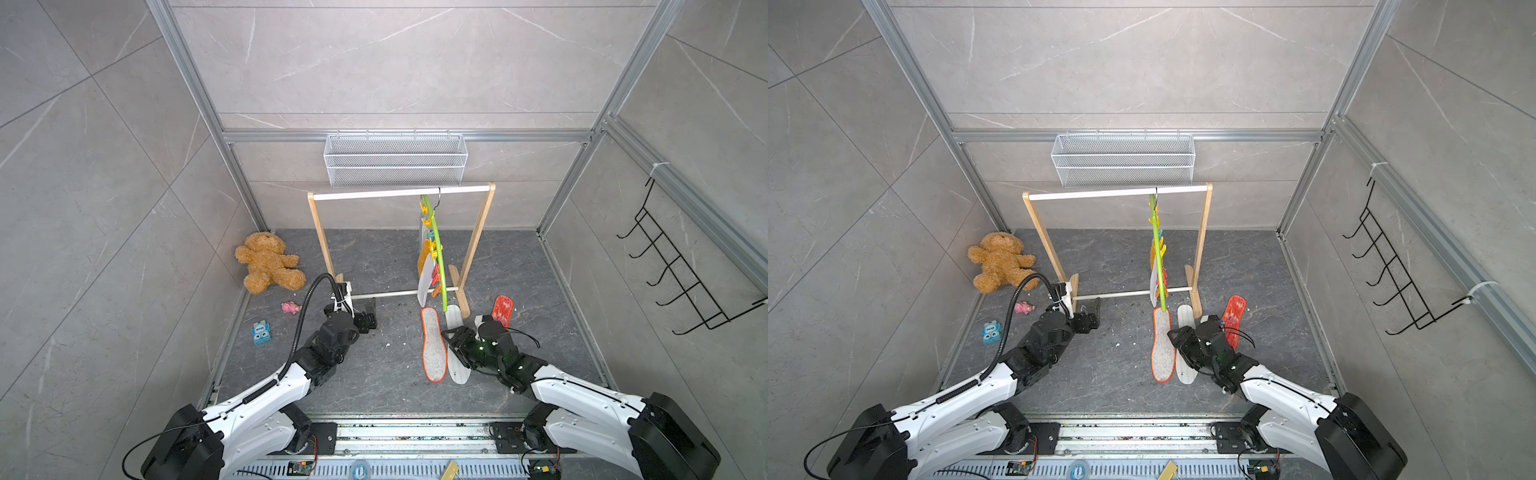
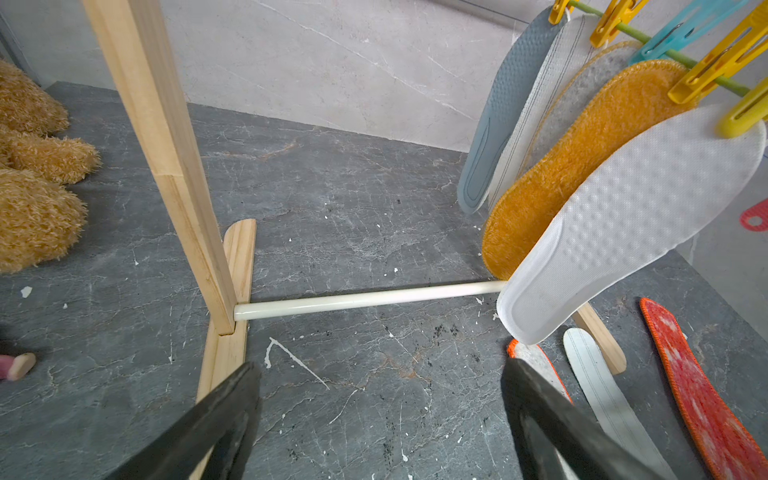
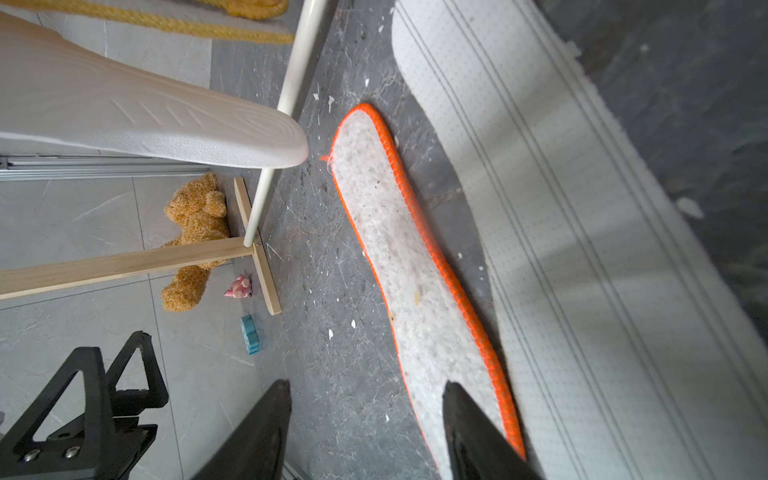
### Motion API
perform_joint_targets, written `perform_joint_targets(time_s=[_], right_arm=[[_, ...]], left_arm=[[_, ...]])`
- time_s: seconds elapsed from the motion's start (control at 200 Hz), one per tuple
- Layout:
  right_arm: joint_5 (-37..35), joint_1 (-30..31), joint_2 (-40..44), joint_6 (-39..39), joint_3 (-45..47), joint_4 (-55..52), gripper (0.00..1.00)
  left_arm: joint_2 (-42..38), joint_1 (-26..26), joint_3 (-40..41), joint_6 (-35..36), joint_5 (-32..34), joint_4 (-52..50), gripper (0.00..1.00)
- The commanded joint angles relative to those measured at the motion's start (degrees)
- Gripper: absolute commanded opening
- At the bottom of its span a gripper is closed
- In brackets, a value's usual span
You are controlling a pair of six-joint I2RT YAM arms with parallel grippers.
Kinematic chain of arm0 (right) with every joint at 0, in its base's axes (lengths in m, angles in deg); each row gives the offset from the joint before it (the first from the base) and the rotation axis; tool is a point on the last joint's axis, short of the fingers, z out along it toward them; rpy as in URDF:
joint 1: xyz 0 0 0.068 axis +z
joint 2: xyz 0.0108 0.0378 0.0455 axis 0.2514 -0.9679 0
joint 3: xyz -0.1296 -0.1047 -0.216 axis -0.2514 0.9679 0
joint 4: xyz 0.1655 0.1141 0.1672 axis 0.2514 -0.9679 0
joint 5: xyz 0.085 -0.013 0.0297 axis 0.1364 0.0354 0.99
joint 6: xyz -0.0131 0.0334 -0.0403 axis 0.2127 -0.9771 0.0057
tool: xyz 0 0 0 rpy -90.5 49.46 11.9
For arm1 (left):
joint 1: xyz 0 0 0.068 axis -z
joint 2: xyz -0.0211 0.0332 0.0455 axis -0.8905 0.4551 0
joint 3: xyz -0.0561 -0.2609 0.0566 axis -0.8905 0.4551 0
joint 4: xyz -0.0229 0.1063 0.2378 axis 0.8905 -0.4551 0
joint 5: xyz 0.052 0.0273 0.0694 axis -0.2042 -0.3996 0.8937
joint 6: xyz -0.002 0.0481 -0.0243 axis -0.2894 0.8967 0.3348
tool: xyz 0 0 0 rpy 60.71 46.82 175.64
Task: Take the shoe insoles off the hanger
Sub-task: Place the insole at the center of the board, then remove the insole from the hanger.
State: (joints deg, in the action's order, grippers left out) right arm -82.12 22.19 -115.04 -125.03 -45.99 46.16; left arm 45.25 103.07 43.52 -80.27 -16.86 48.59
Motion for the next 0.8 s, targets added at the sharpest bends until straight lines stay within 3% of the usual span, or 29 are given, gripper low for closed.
perform_joint_targets(time_s=[0.0, 0.419, 0.554, 0.799], right_arm=[[-1.98, 0.28, 1.65, 4.08, -3.31, -6.4, 0.62], [-3.41, -6.35, 2.66, 17.86, -14.34, -22.55, 0.65], [0.04, -11.21, 2.11, 23.74, -17.75, -27.05, 0.65], [6.71, -17.91, 4.49, 30.45, -19.79, -28.93, 0.7]], left_arm=[[0.5, 0.03, -2.33, 2.69, -0.91, 4.24, 0.92], [8.39, -0.19, -9.1, 5.42, -3.48, 2.54, 0.92], [12.57, -0.15, -10.23, 3.91, -4.7, 3.78, 0.91], [19.77, 0.55, -6.05, 0.86, -7.72, 14.96, 0.83]])
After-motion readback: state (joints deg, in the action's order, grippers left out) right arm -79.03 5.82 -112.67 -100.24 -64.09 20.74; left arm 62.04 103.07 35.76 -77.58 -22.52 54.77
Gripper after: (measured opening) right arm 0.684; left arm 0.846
